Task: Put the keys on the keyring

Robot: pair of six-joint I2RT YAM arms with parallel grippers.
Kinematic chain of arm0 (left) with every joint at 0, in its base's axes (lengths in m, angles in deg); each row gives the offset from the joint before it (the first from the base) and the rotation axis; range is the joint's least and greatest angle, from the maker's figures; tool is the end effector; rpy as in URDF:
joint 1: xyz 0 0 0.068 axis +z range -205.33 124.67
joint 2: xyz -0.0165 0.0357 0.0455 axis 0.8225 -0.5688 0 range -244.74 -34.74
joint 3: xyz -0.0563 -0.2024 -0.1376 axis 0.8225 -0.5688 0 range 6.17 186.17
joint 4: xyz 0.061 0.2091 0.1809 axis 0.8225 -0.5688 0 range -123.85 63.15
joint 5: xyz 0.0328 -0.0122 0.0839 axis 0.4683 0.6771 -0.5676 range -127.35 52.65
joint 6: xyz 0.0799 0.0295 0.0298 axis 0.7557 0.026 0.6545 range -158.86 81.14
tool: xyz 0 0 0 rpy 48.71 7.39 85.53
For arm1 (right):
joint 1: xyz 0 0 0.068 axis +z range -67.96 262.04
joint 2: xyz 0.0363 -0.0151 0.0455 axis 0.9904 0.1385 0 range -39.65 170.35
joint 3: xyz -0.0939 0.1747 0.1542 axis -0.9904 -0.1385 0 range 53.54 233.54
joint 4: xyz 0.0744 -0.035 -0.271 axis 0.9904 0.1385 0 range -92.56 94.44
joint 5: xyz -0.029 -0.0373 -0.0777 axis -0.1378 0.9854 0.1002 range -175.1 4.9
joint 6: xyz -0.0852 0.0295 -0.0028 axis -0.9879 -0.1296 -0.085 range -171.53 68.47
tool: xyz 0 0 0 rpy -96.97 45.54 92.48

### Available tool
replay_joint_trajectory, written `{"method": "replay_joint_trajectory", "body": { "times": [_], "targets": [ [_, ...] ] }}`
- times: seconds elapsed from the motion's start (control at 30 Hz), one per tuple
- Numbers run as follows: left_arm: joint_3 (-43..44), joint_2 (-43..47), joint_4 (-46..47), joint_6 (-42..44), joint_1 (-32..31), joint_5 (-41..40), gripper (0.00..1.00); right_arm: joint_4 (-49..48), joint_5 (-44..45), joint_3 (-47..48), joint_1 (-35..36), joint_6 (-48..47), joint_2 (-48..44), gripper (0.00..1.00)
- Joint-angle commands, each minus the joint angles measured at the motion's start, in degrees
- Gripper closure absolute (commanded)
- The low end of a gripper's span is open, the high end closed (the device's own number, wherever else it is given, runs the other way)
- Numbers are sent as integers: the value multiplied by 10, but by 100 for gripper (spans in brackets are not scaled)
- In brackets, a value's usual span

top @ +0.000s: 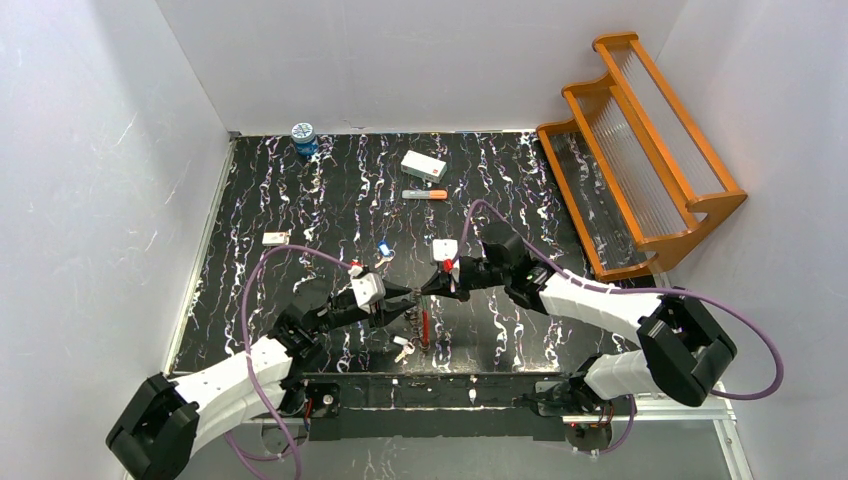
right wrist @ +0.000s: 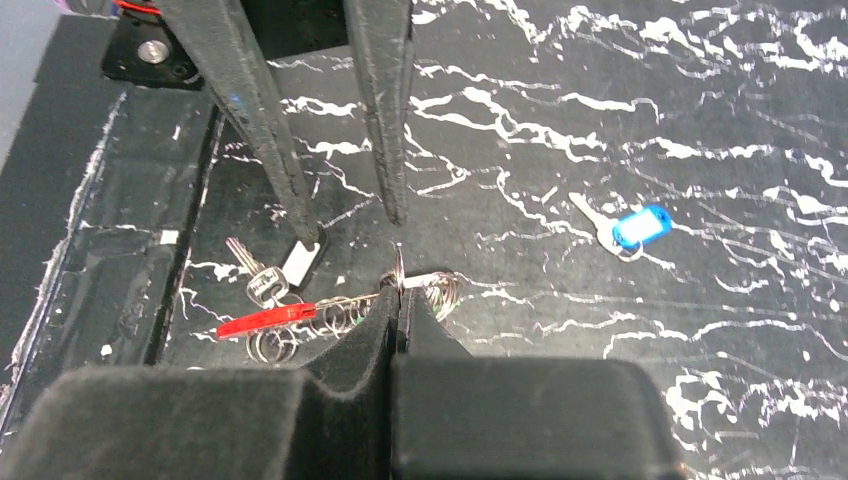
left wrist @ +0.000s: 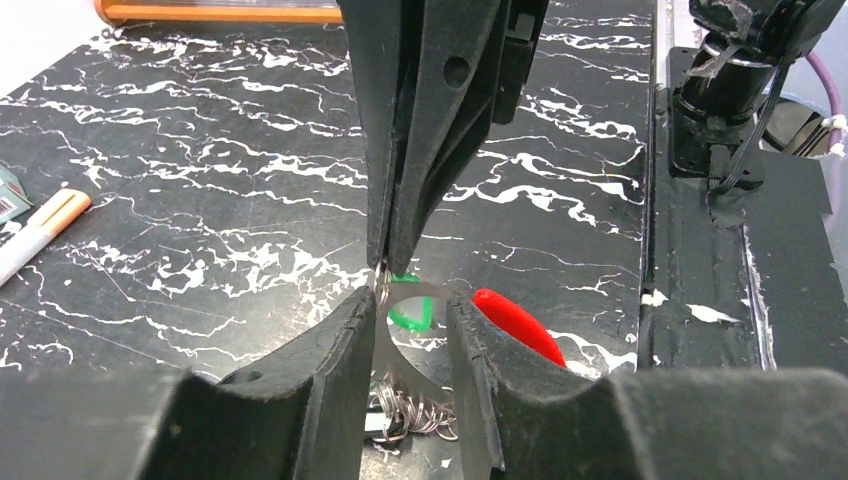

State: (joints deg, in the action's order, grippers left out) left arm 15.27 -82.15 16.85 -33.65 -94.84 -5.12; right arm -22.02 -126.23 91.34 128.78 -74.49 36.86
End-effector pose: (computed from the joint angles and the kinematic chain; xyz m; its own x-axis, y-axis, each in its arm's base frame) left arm 0.1621 -0.1895 0.1857 0.1582 -0.0308 -0.9869 0.9374 0.3189 0.1403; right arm 0.1927 0.2821 0.1832 0.1720 -0.2460 -0.9539 -0.9851 -0.0347 -0.1687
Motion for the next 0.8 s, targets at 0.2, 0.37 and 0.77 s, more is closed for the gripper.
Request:
{"method": "replay_joint_trajectory", "body": {
  "times": [0.2, 0.37, 0.77],
  "targets": [
    [33, -52, 11, 23, -3, 3, 69, 179, 101, 25, 3, -20, -32, 99],
    [38, -68, 10, 31, -5, 10, 69, 222, 134, 24, 10, -16, -29, 99],
    [48, -106, 10, 55, -25, 52, 70, 221, 89, 58, 30, -43, 11, 99]
  ]
}}
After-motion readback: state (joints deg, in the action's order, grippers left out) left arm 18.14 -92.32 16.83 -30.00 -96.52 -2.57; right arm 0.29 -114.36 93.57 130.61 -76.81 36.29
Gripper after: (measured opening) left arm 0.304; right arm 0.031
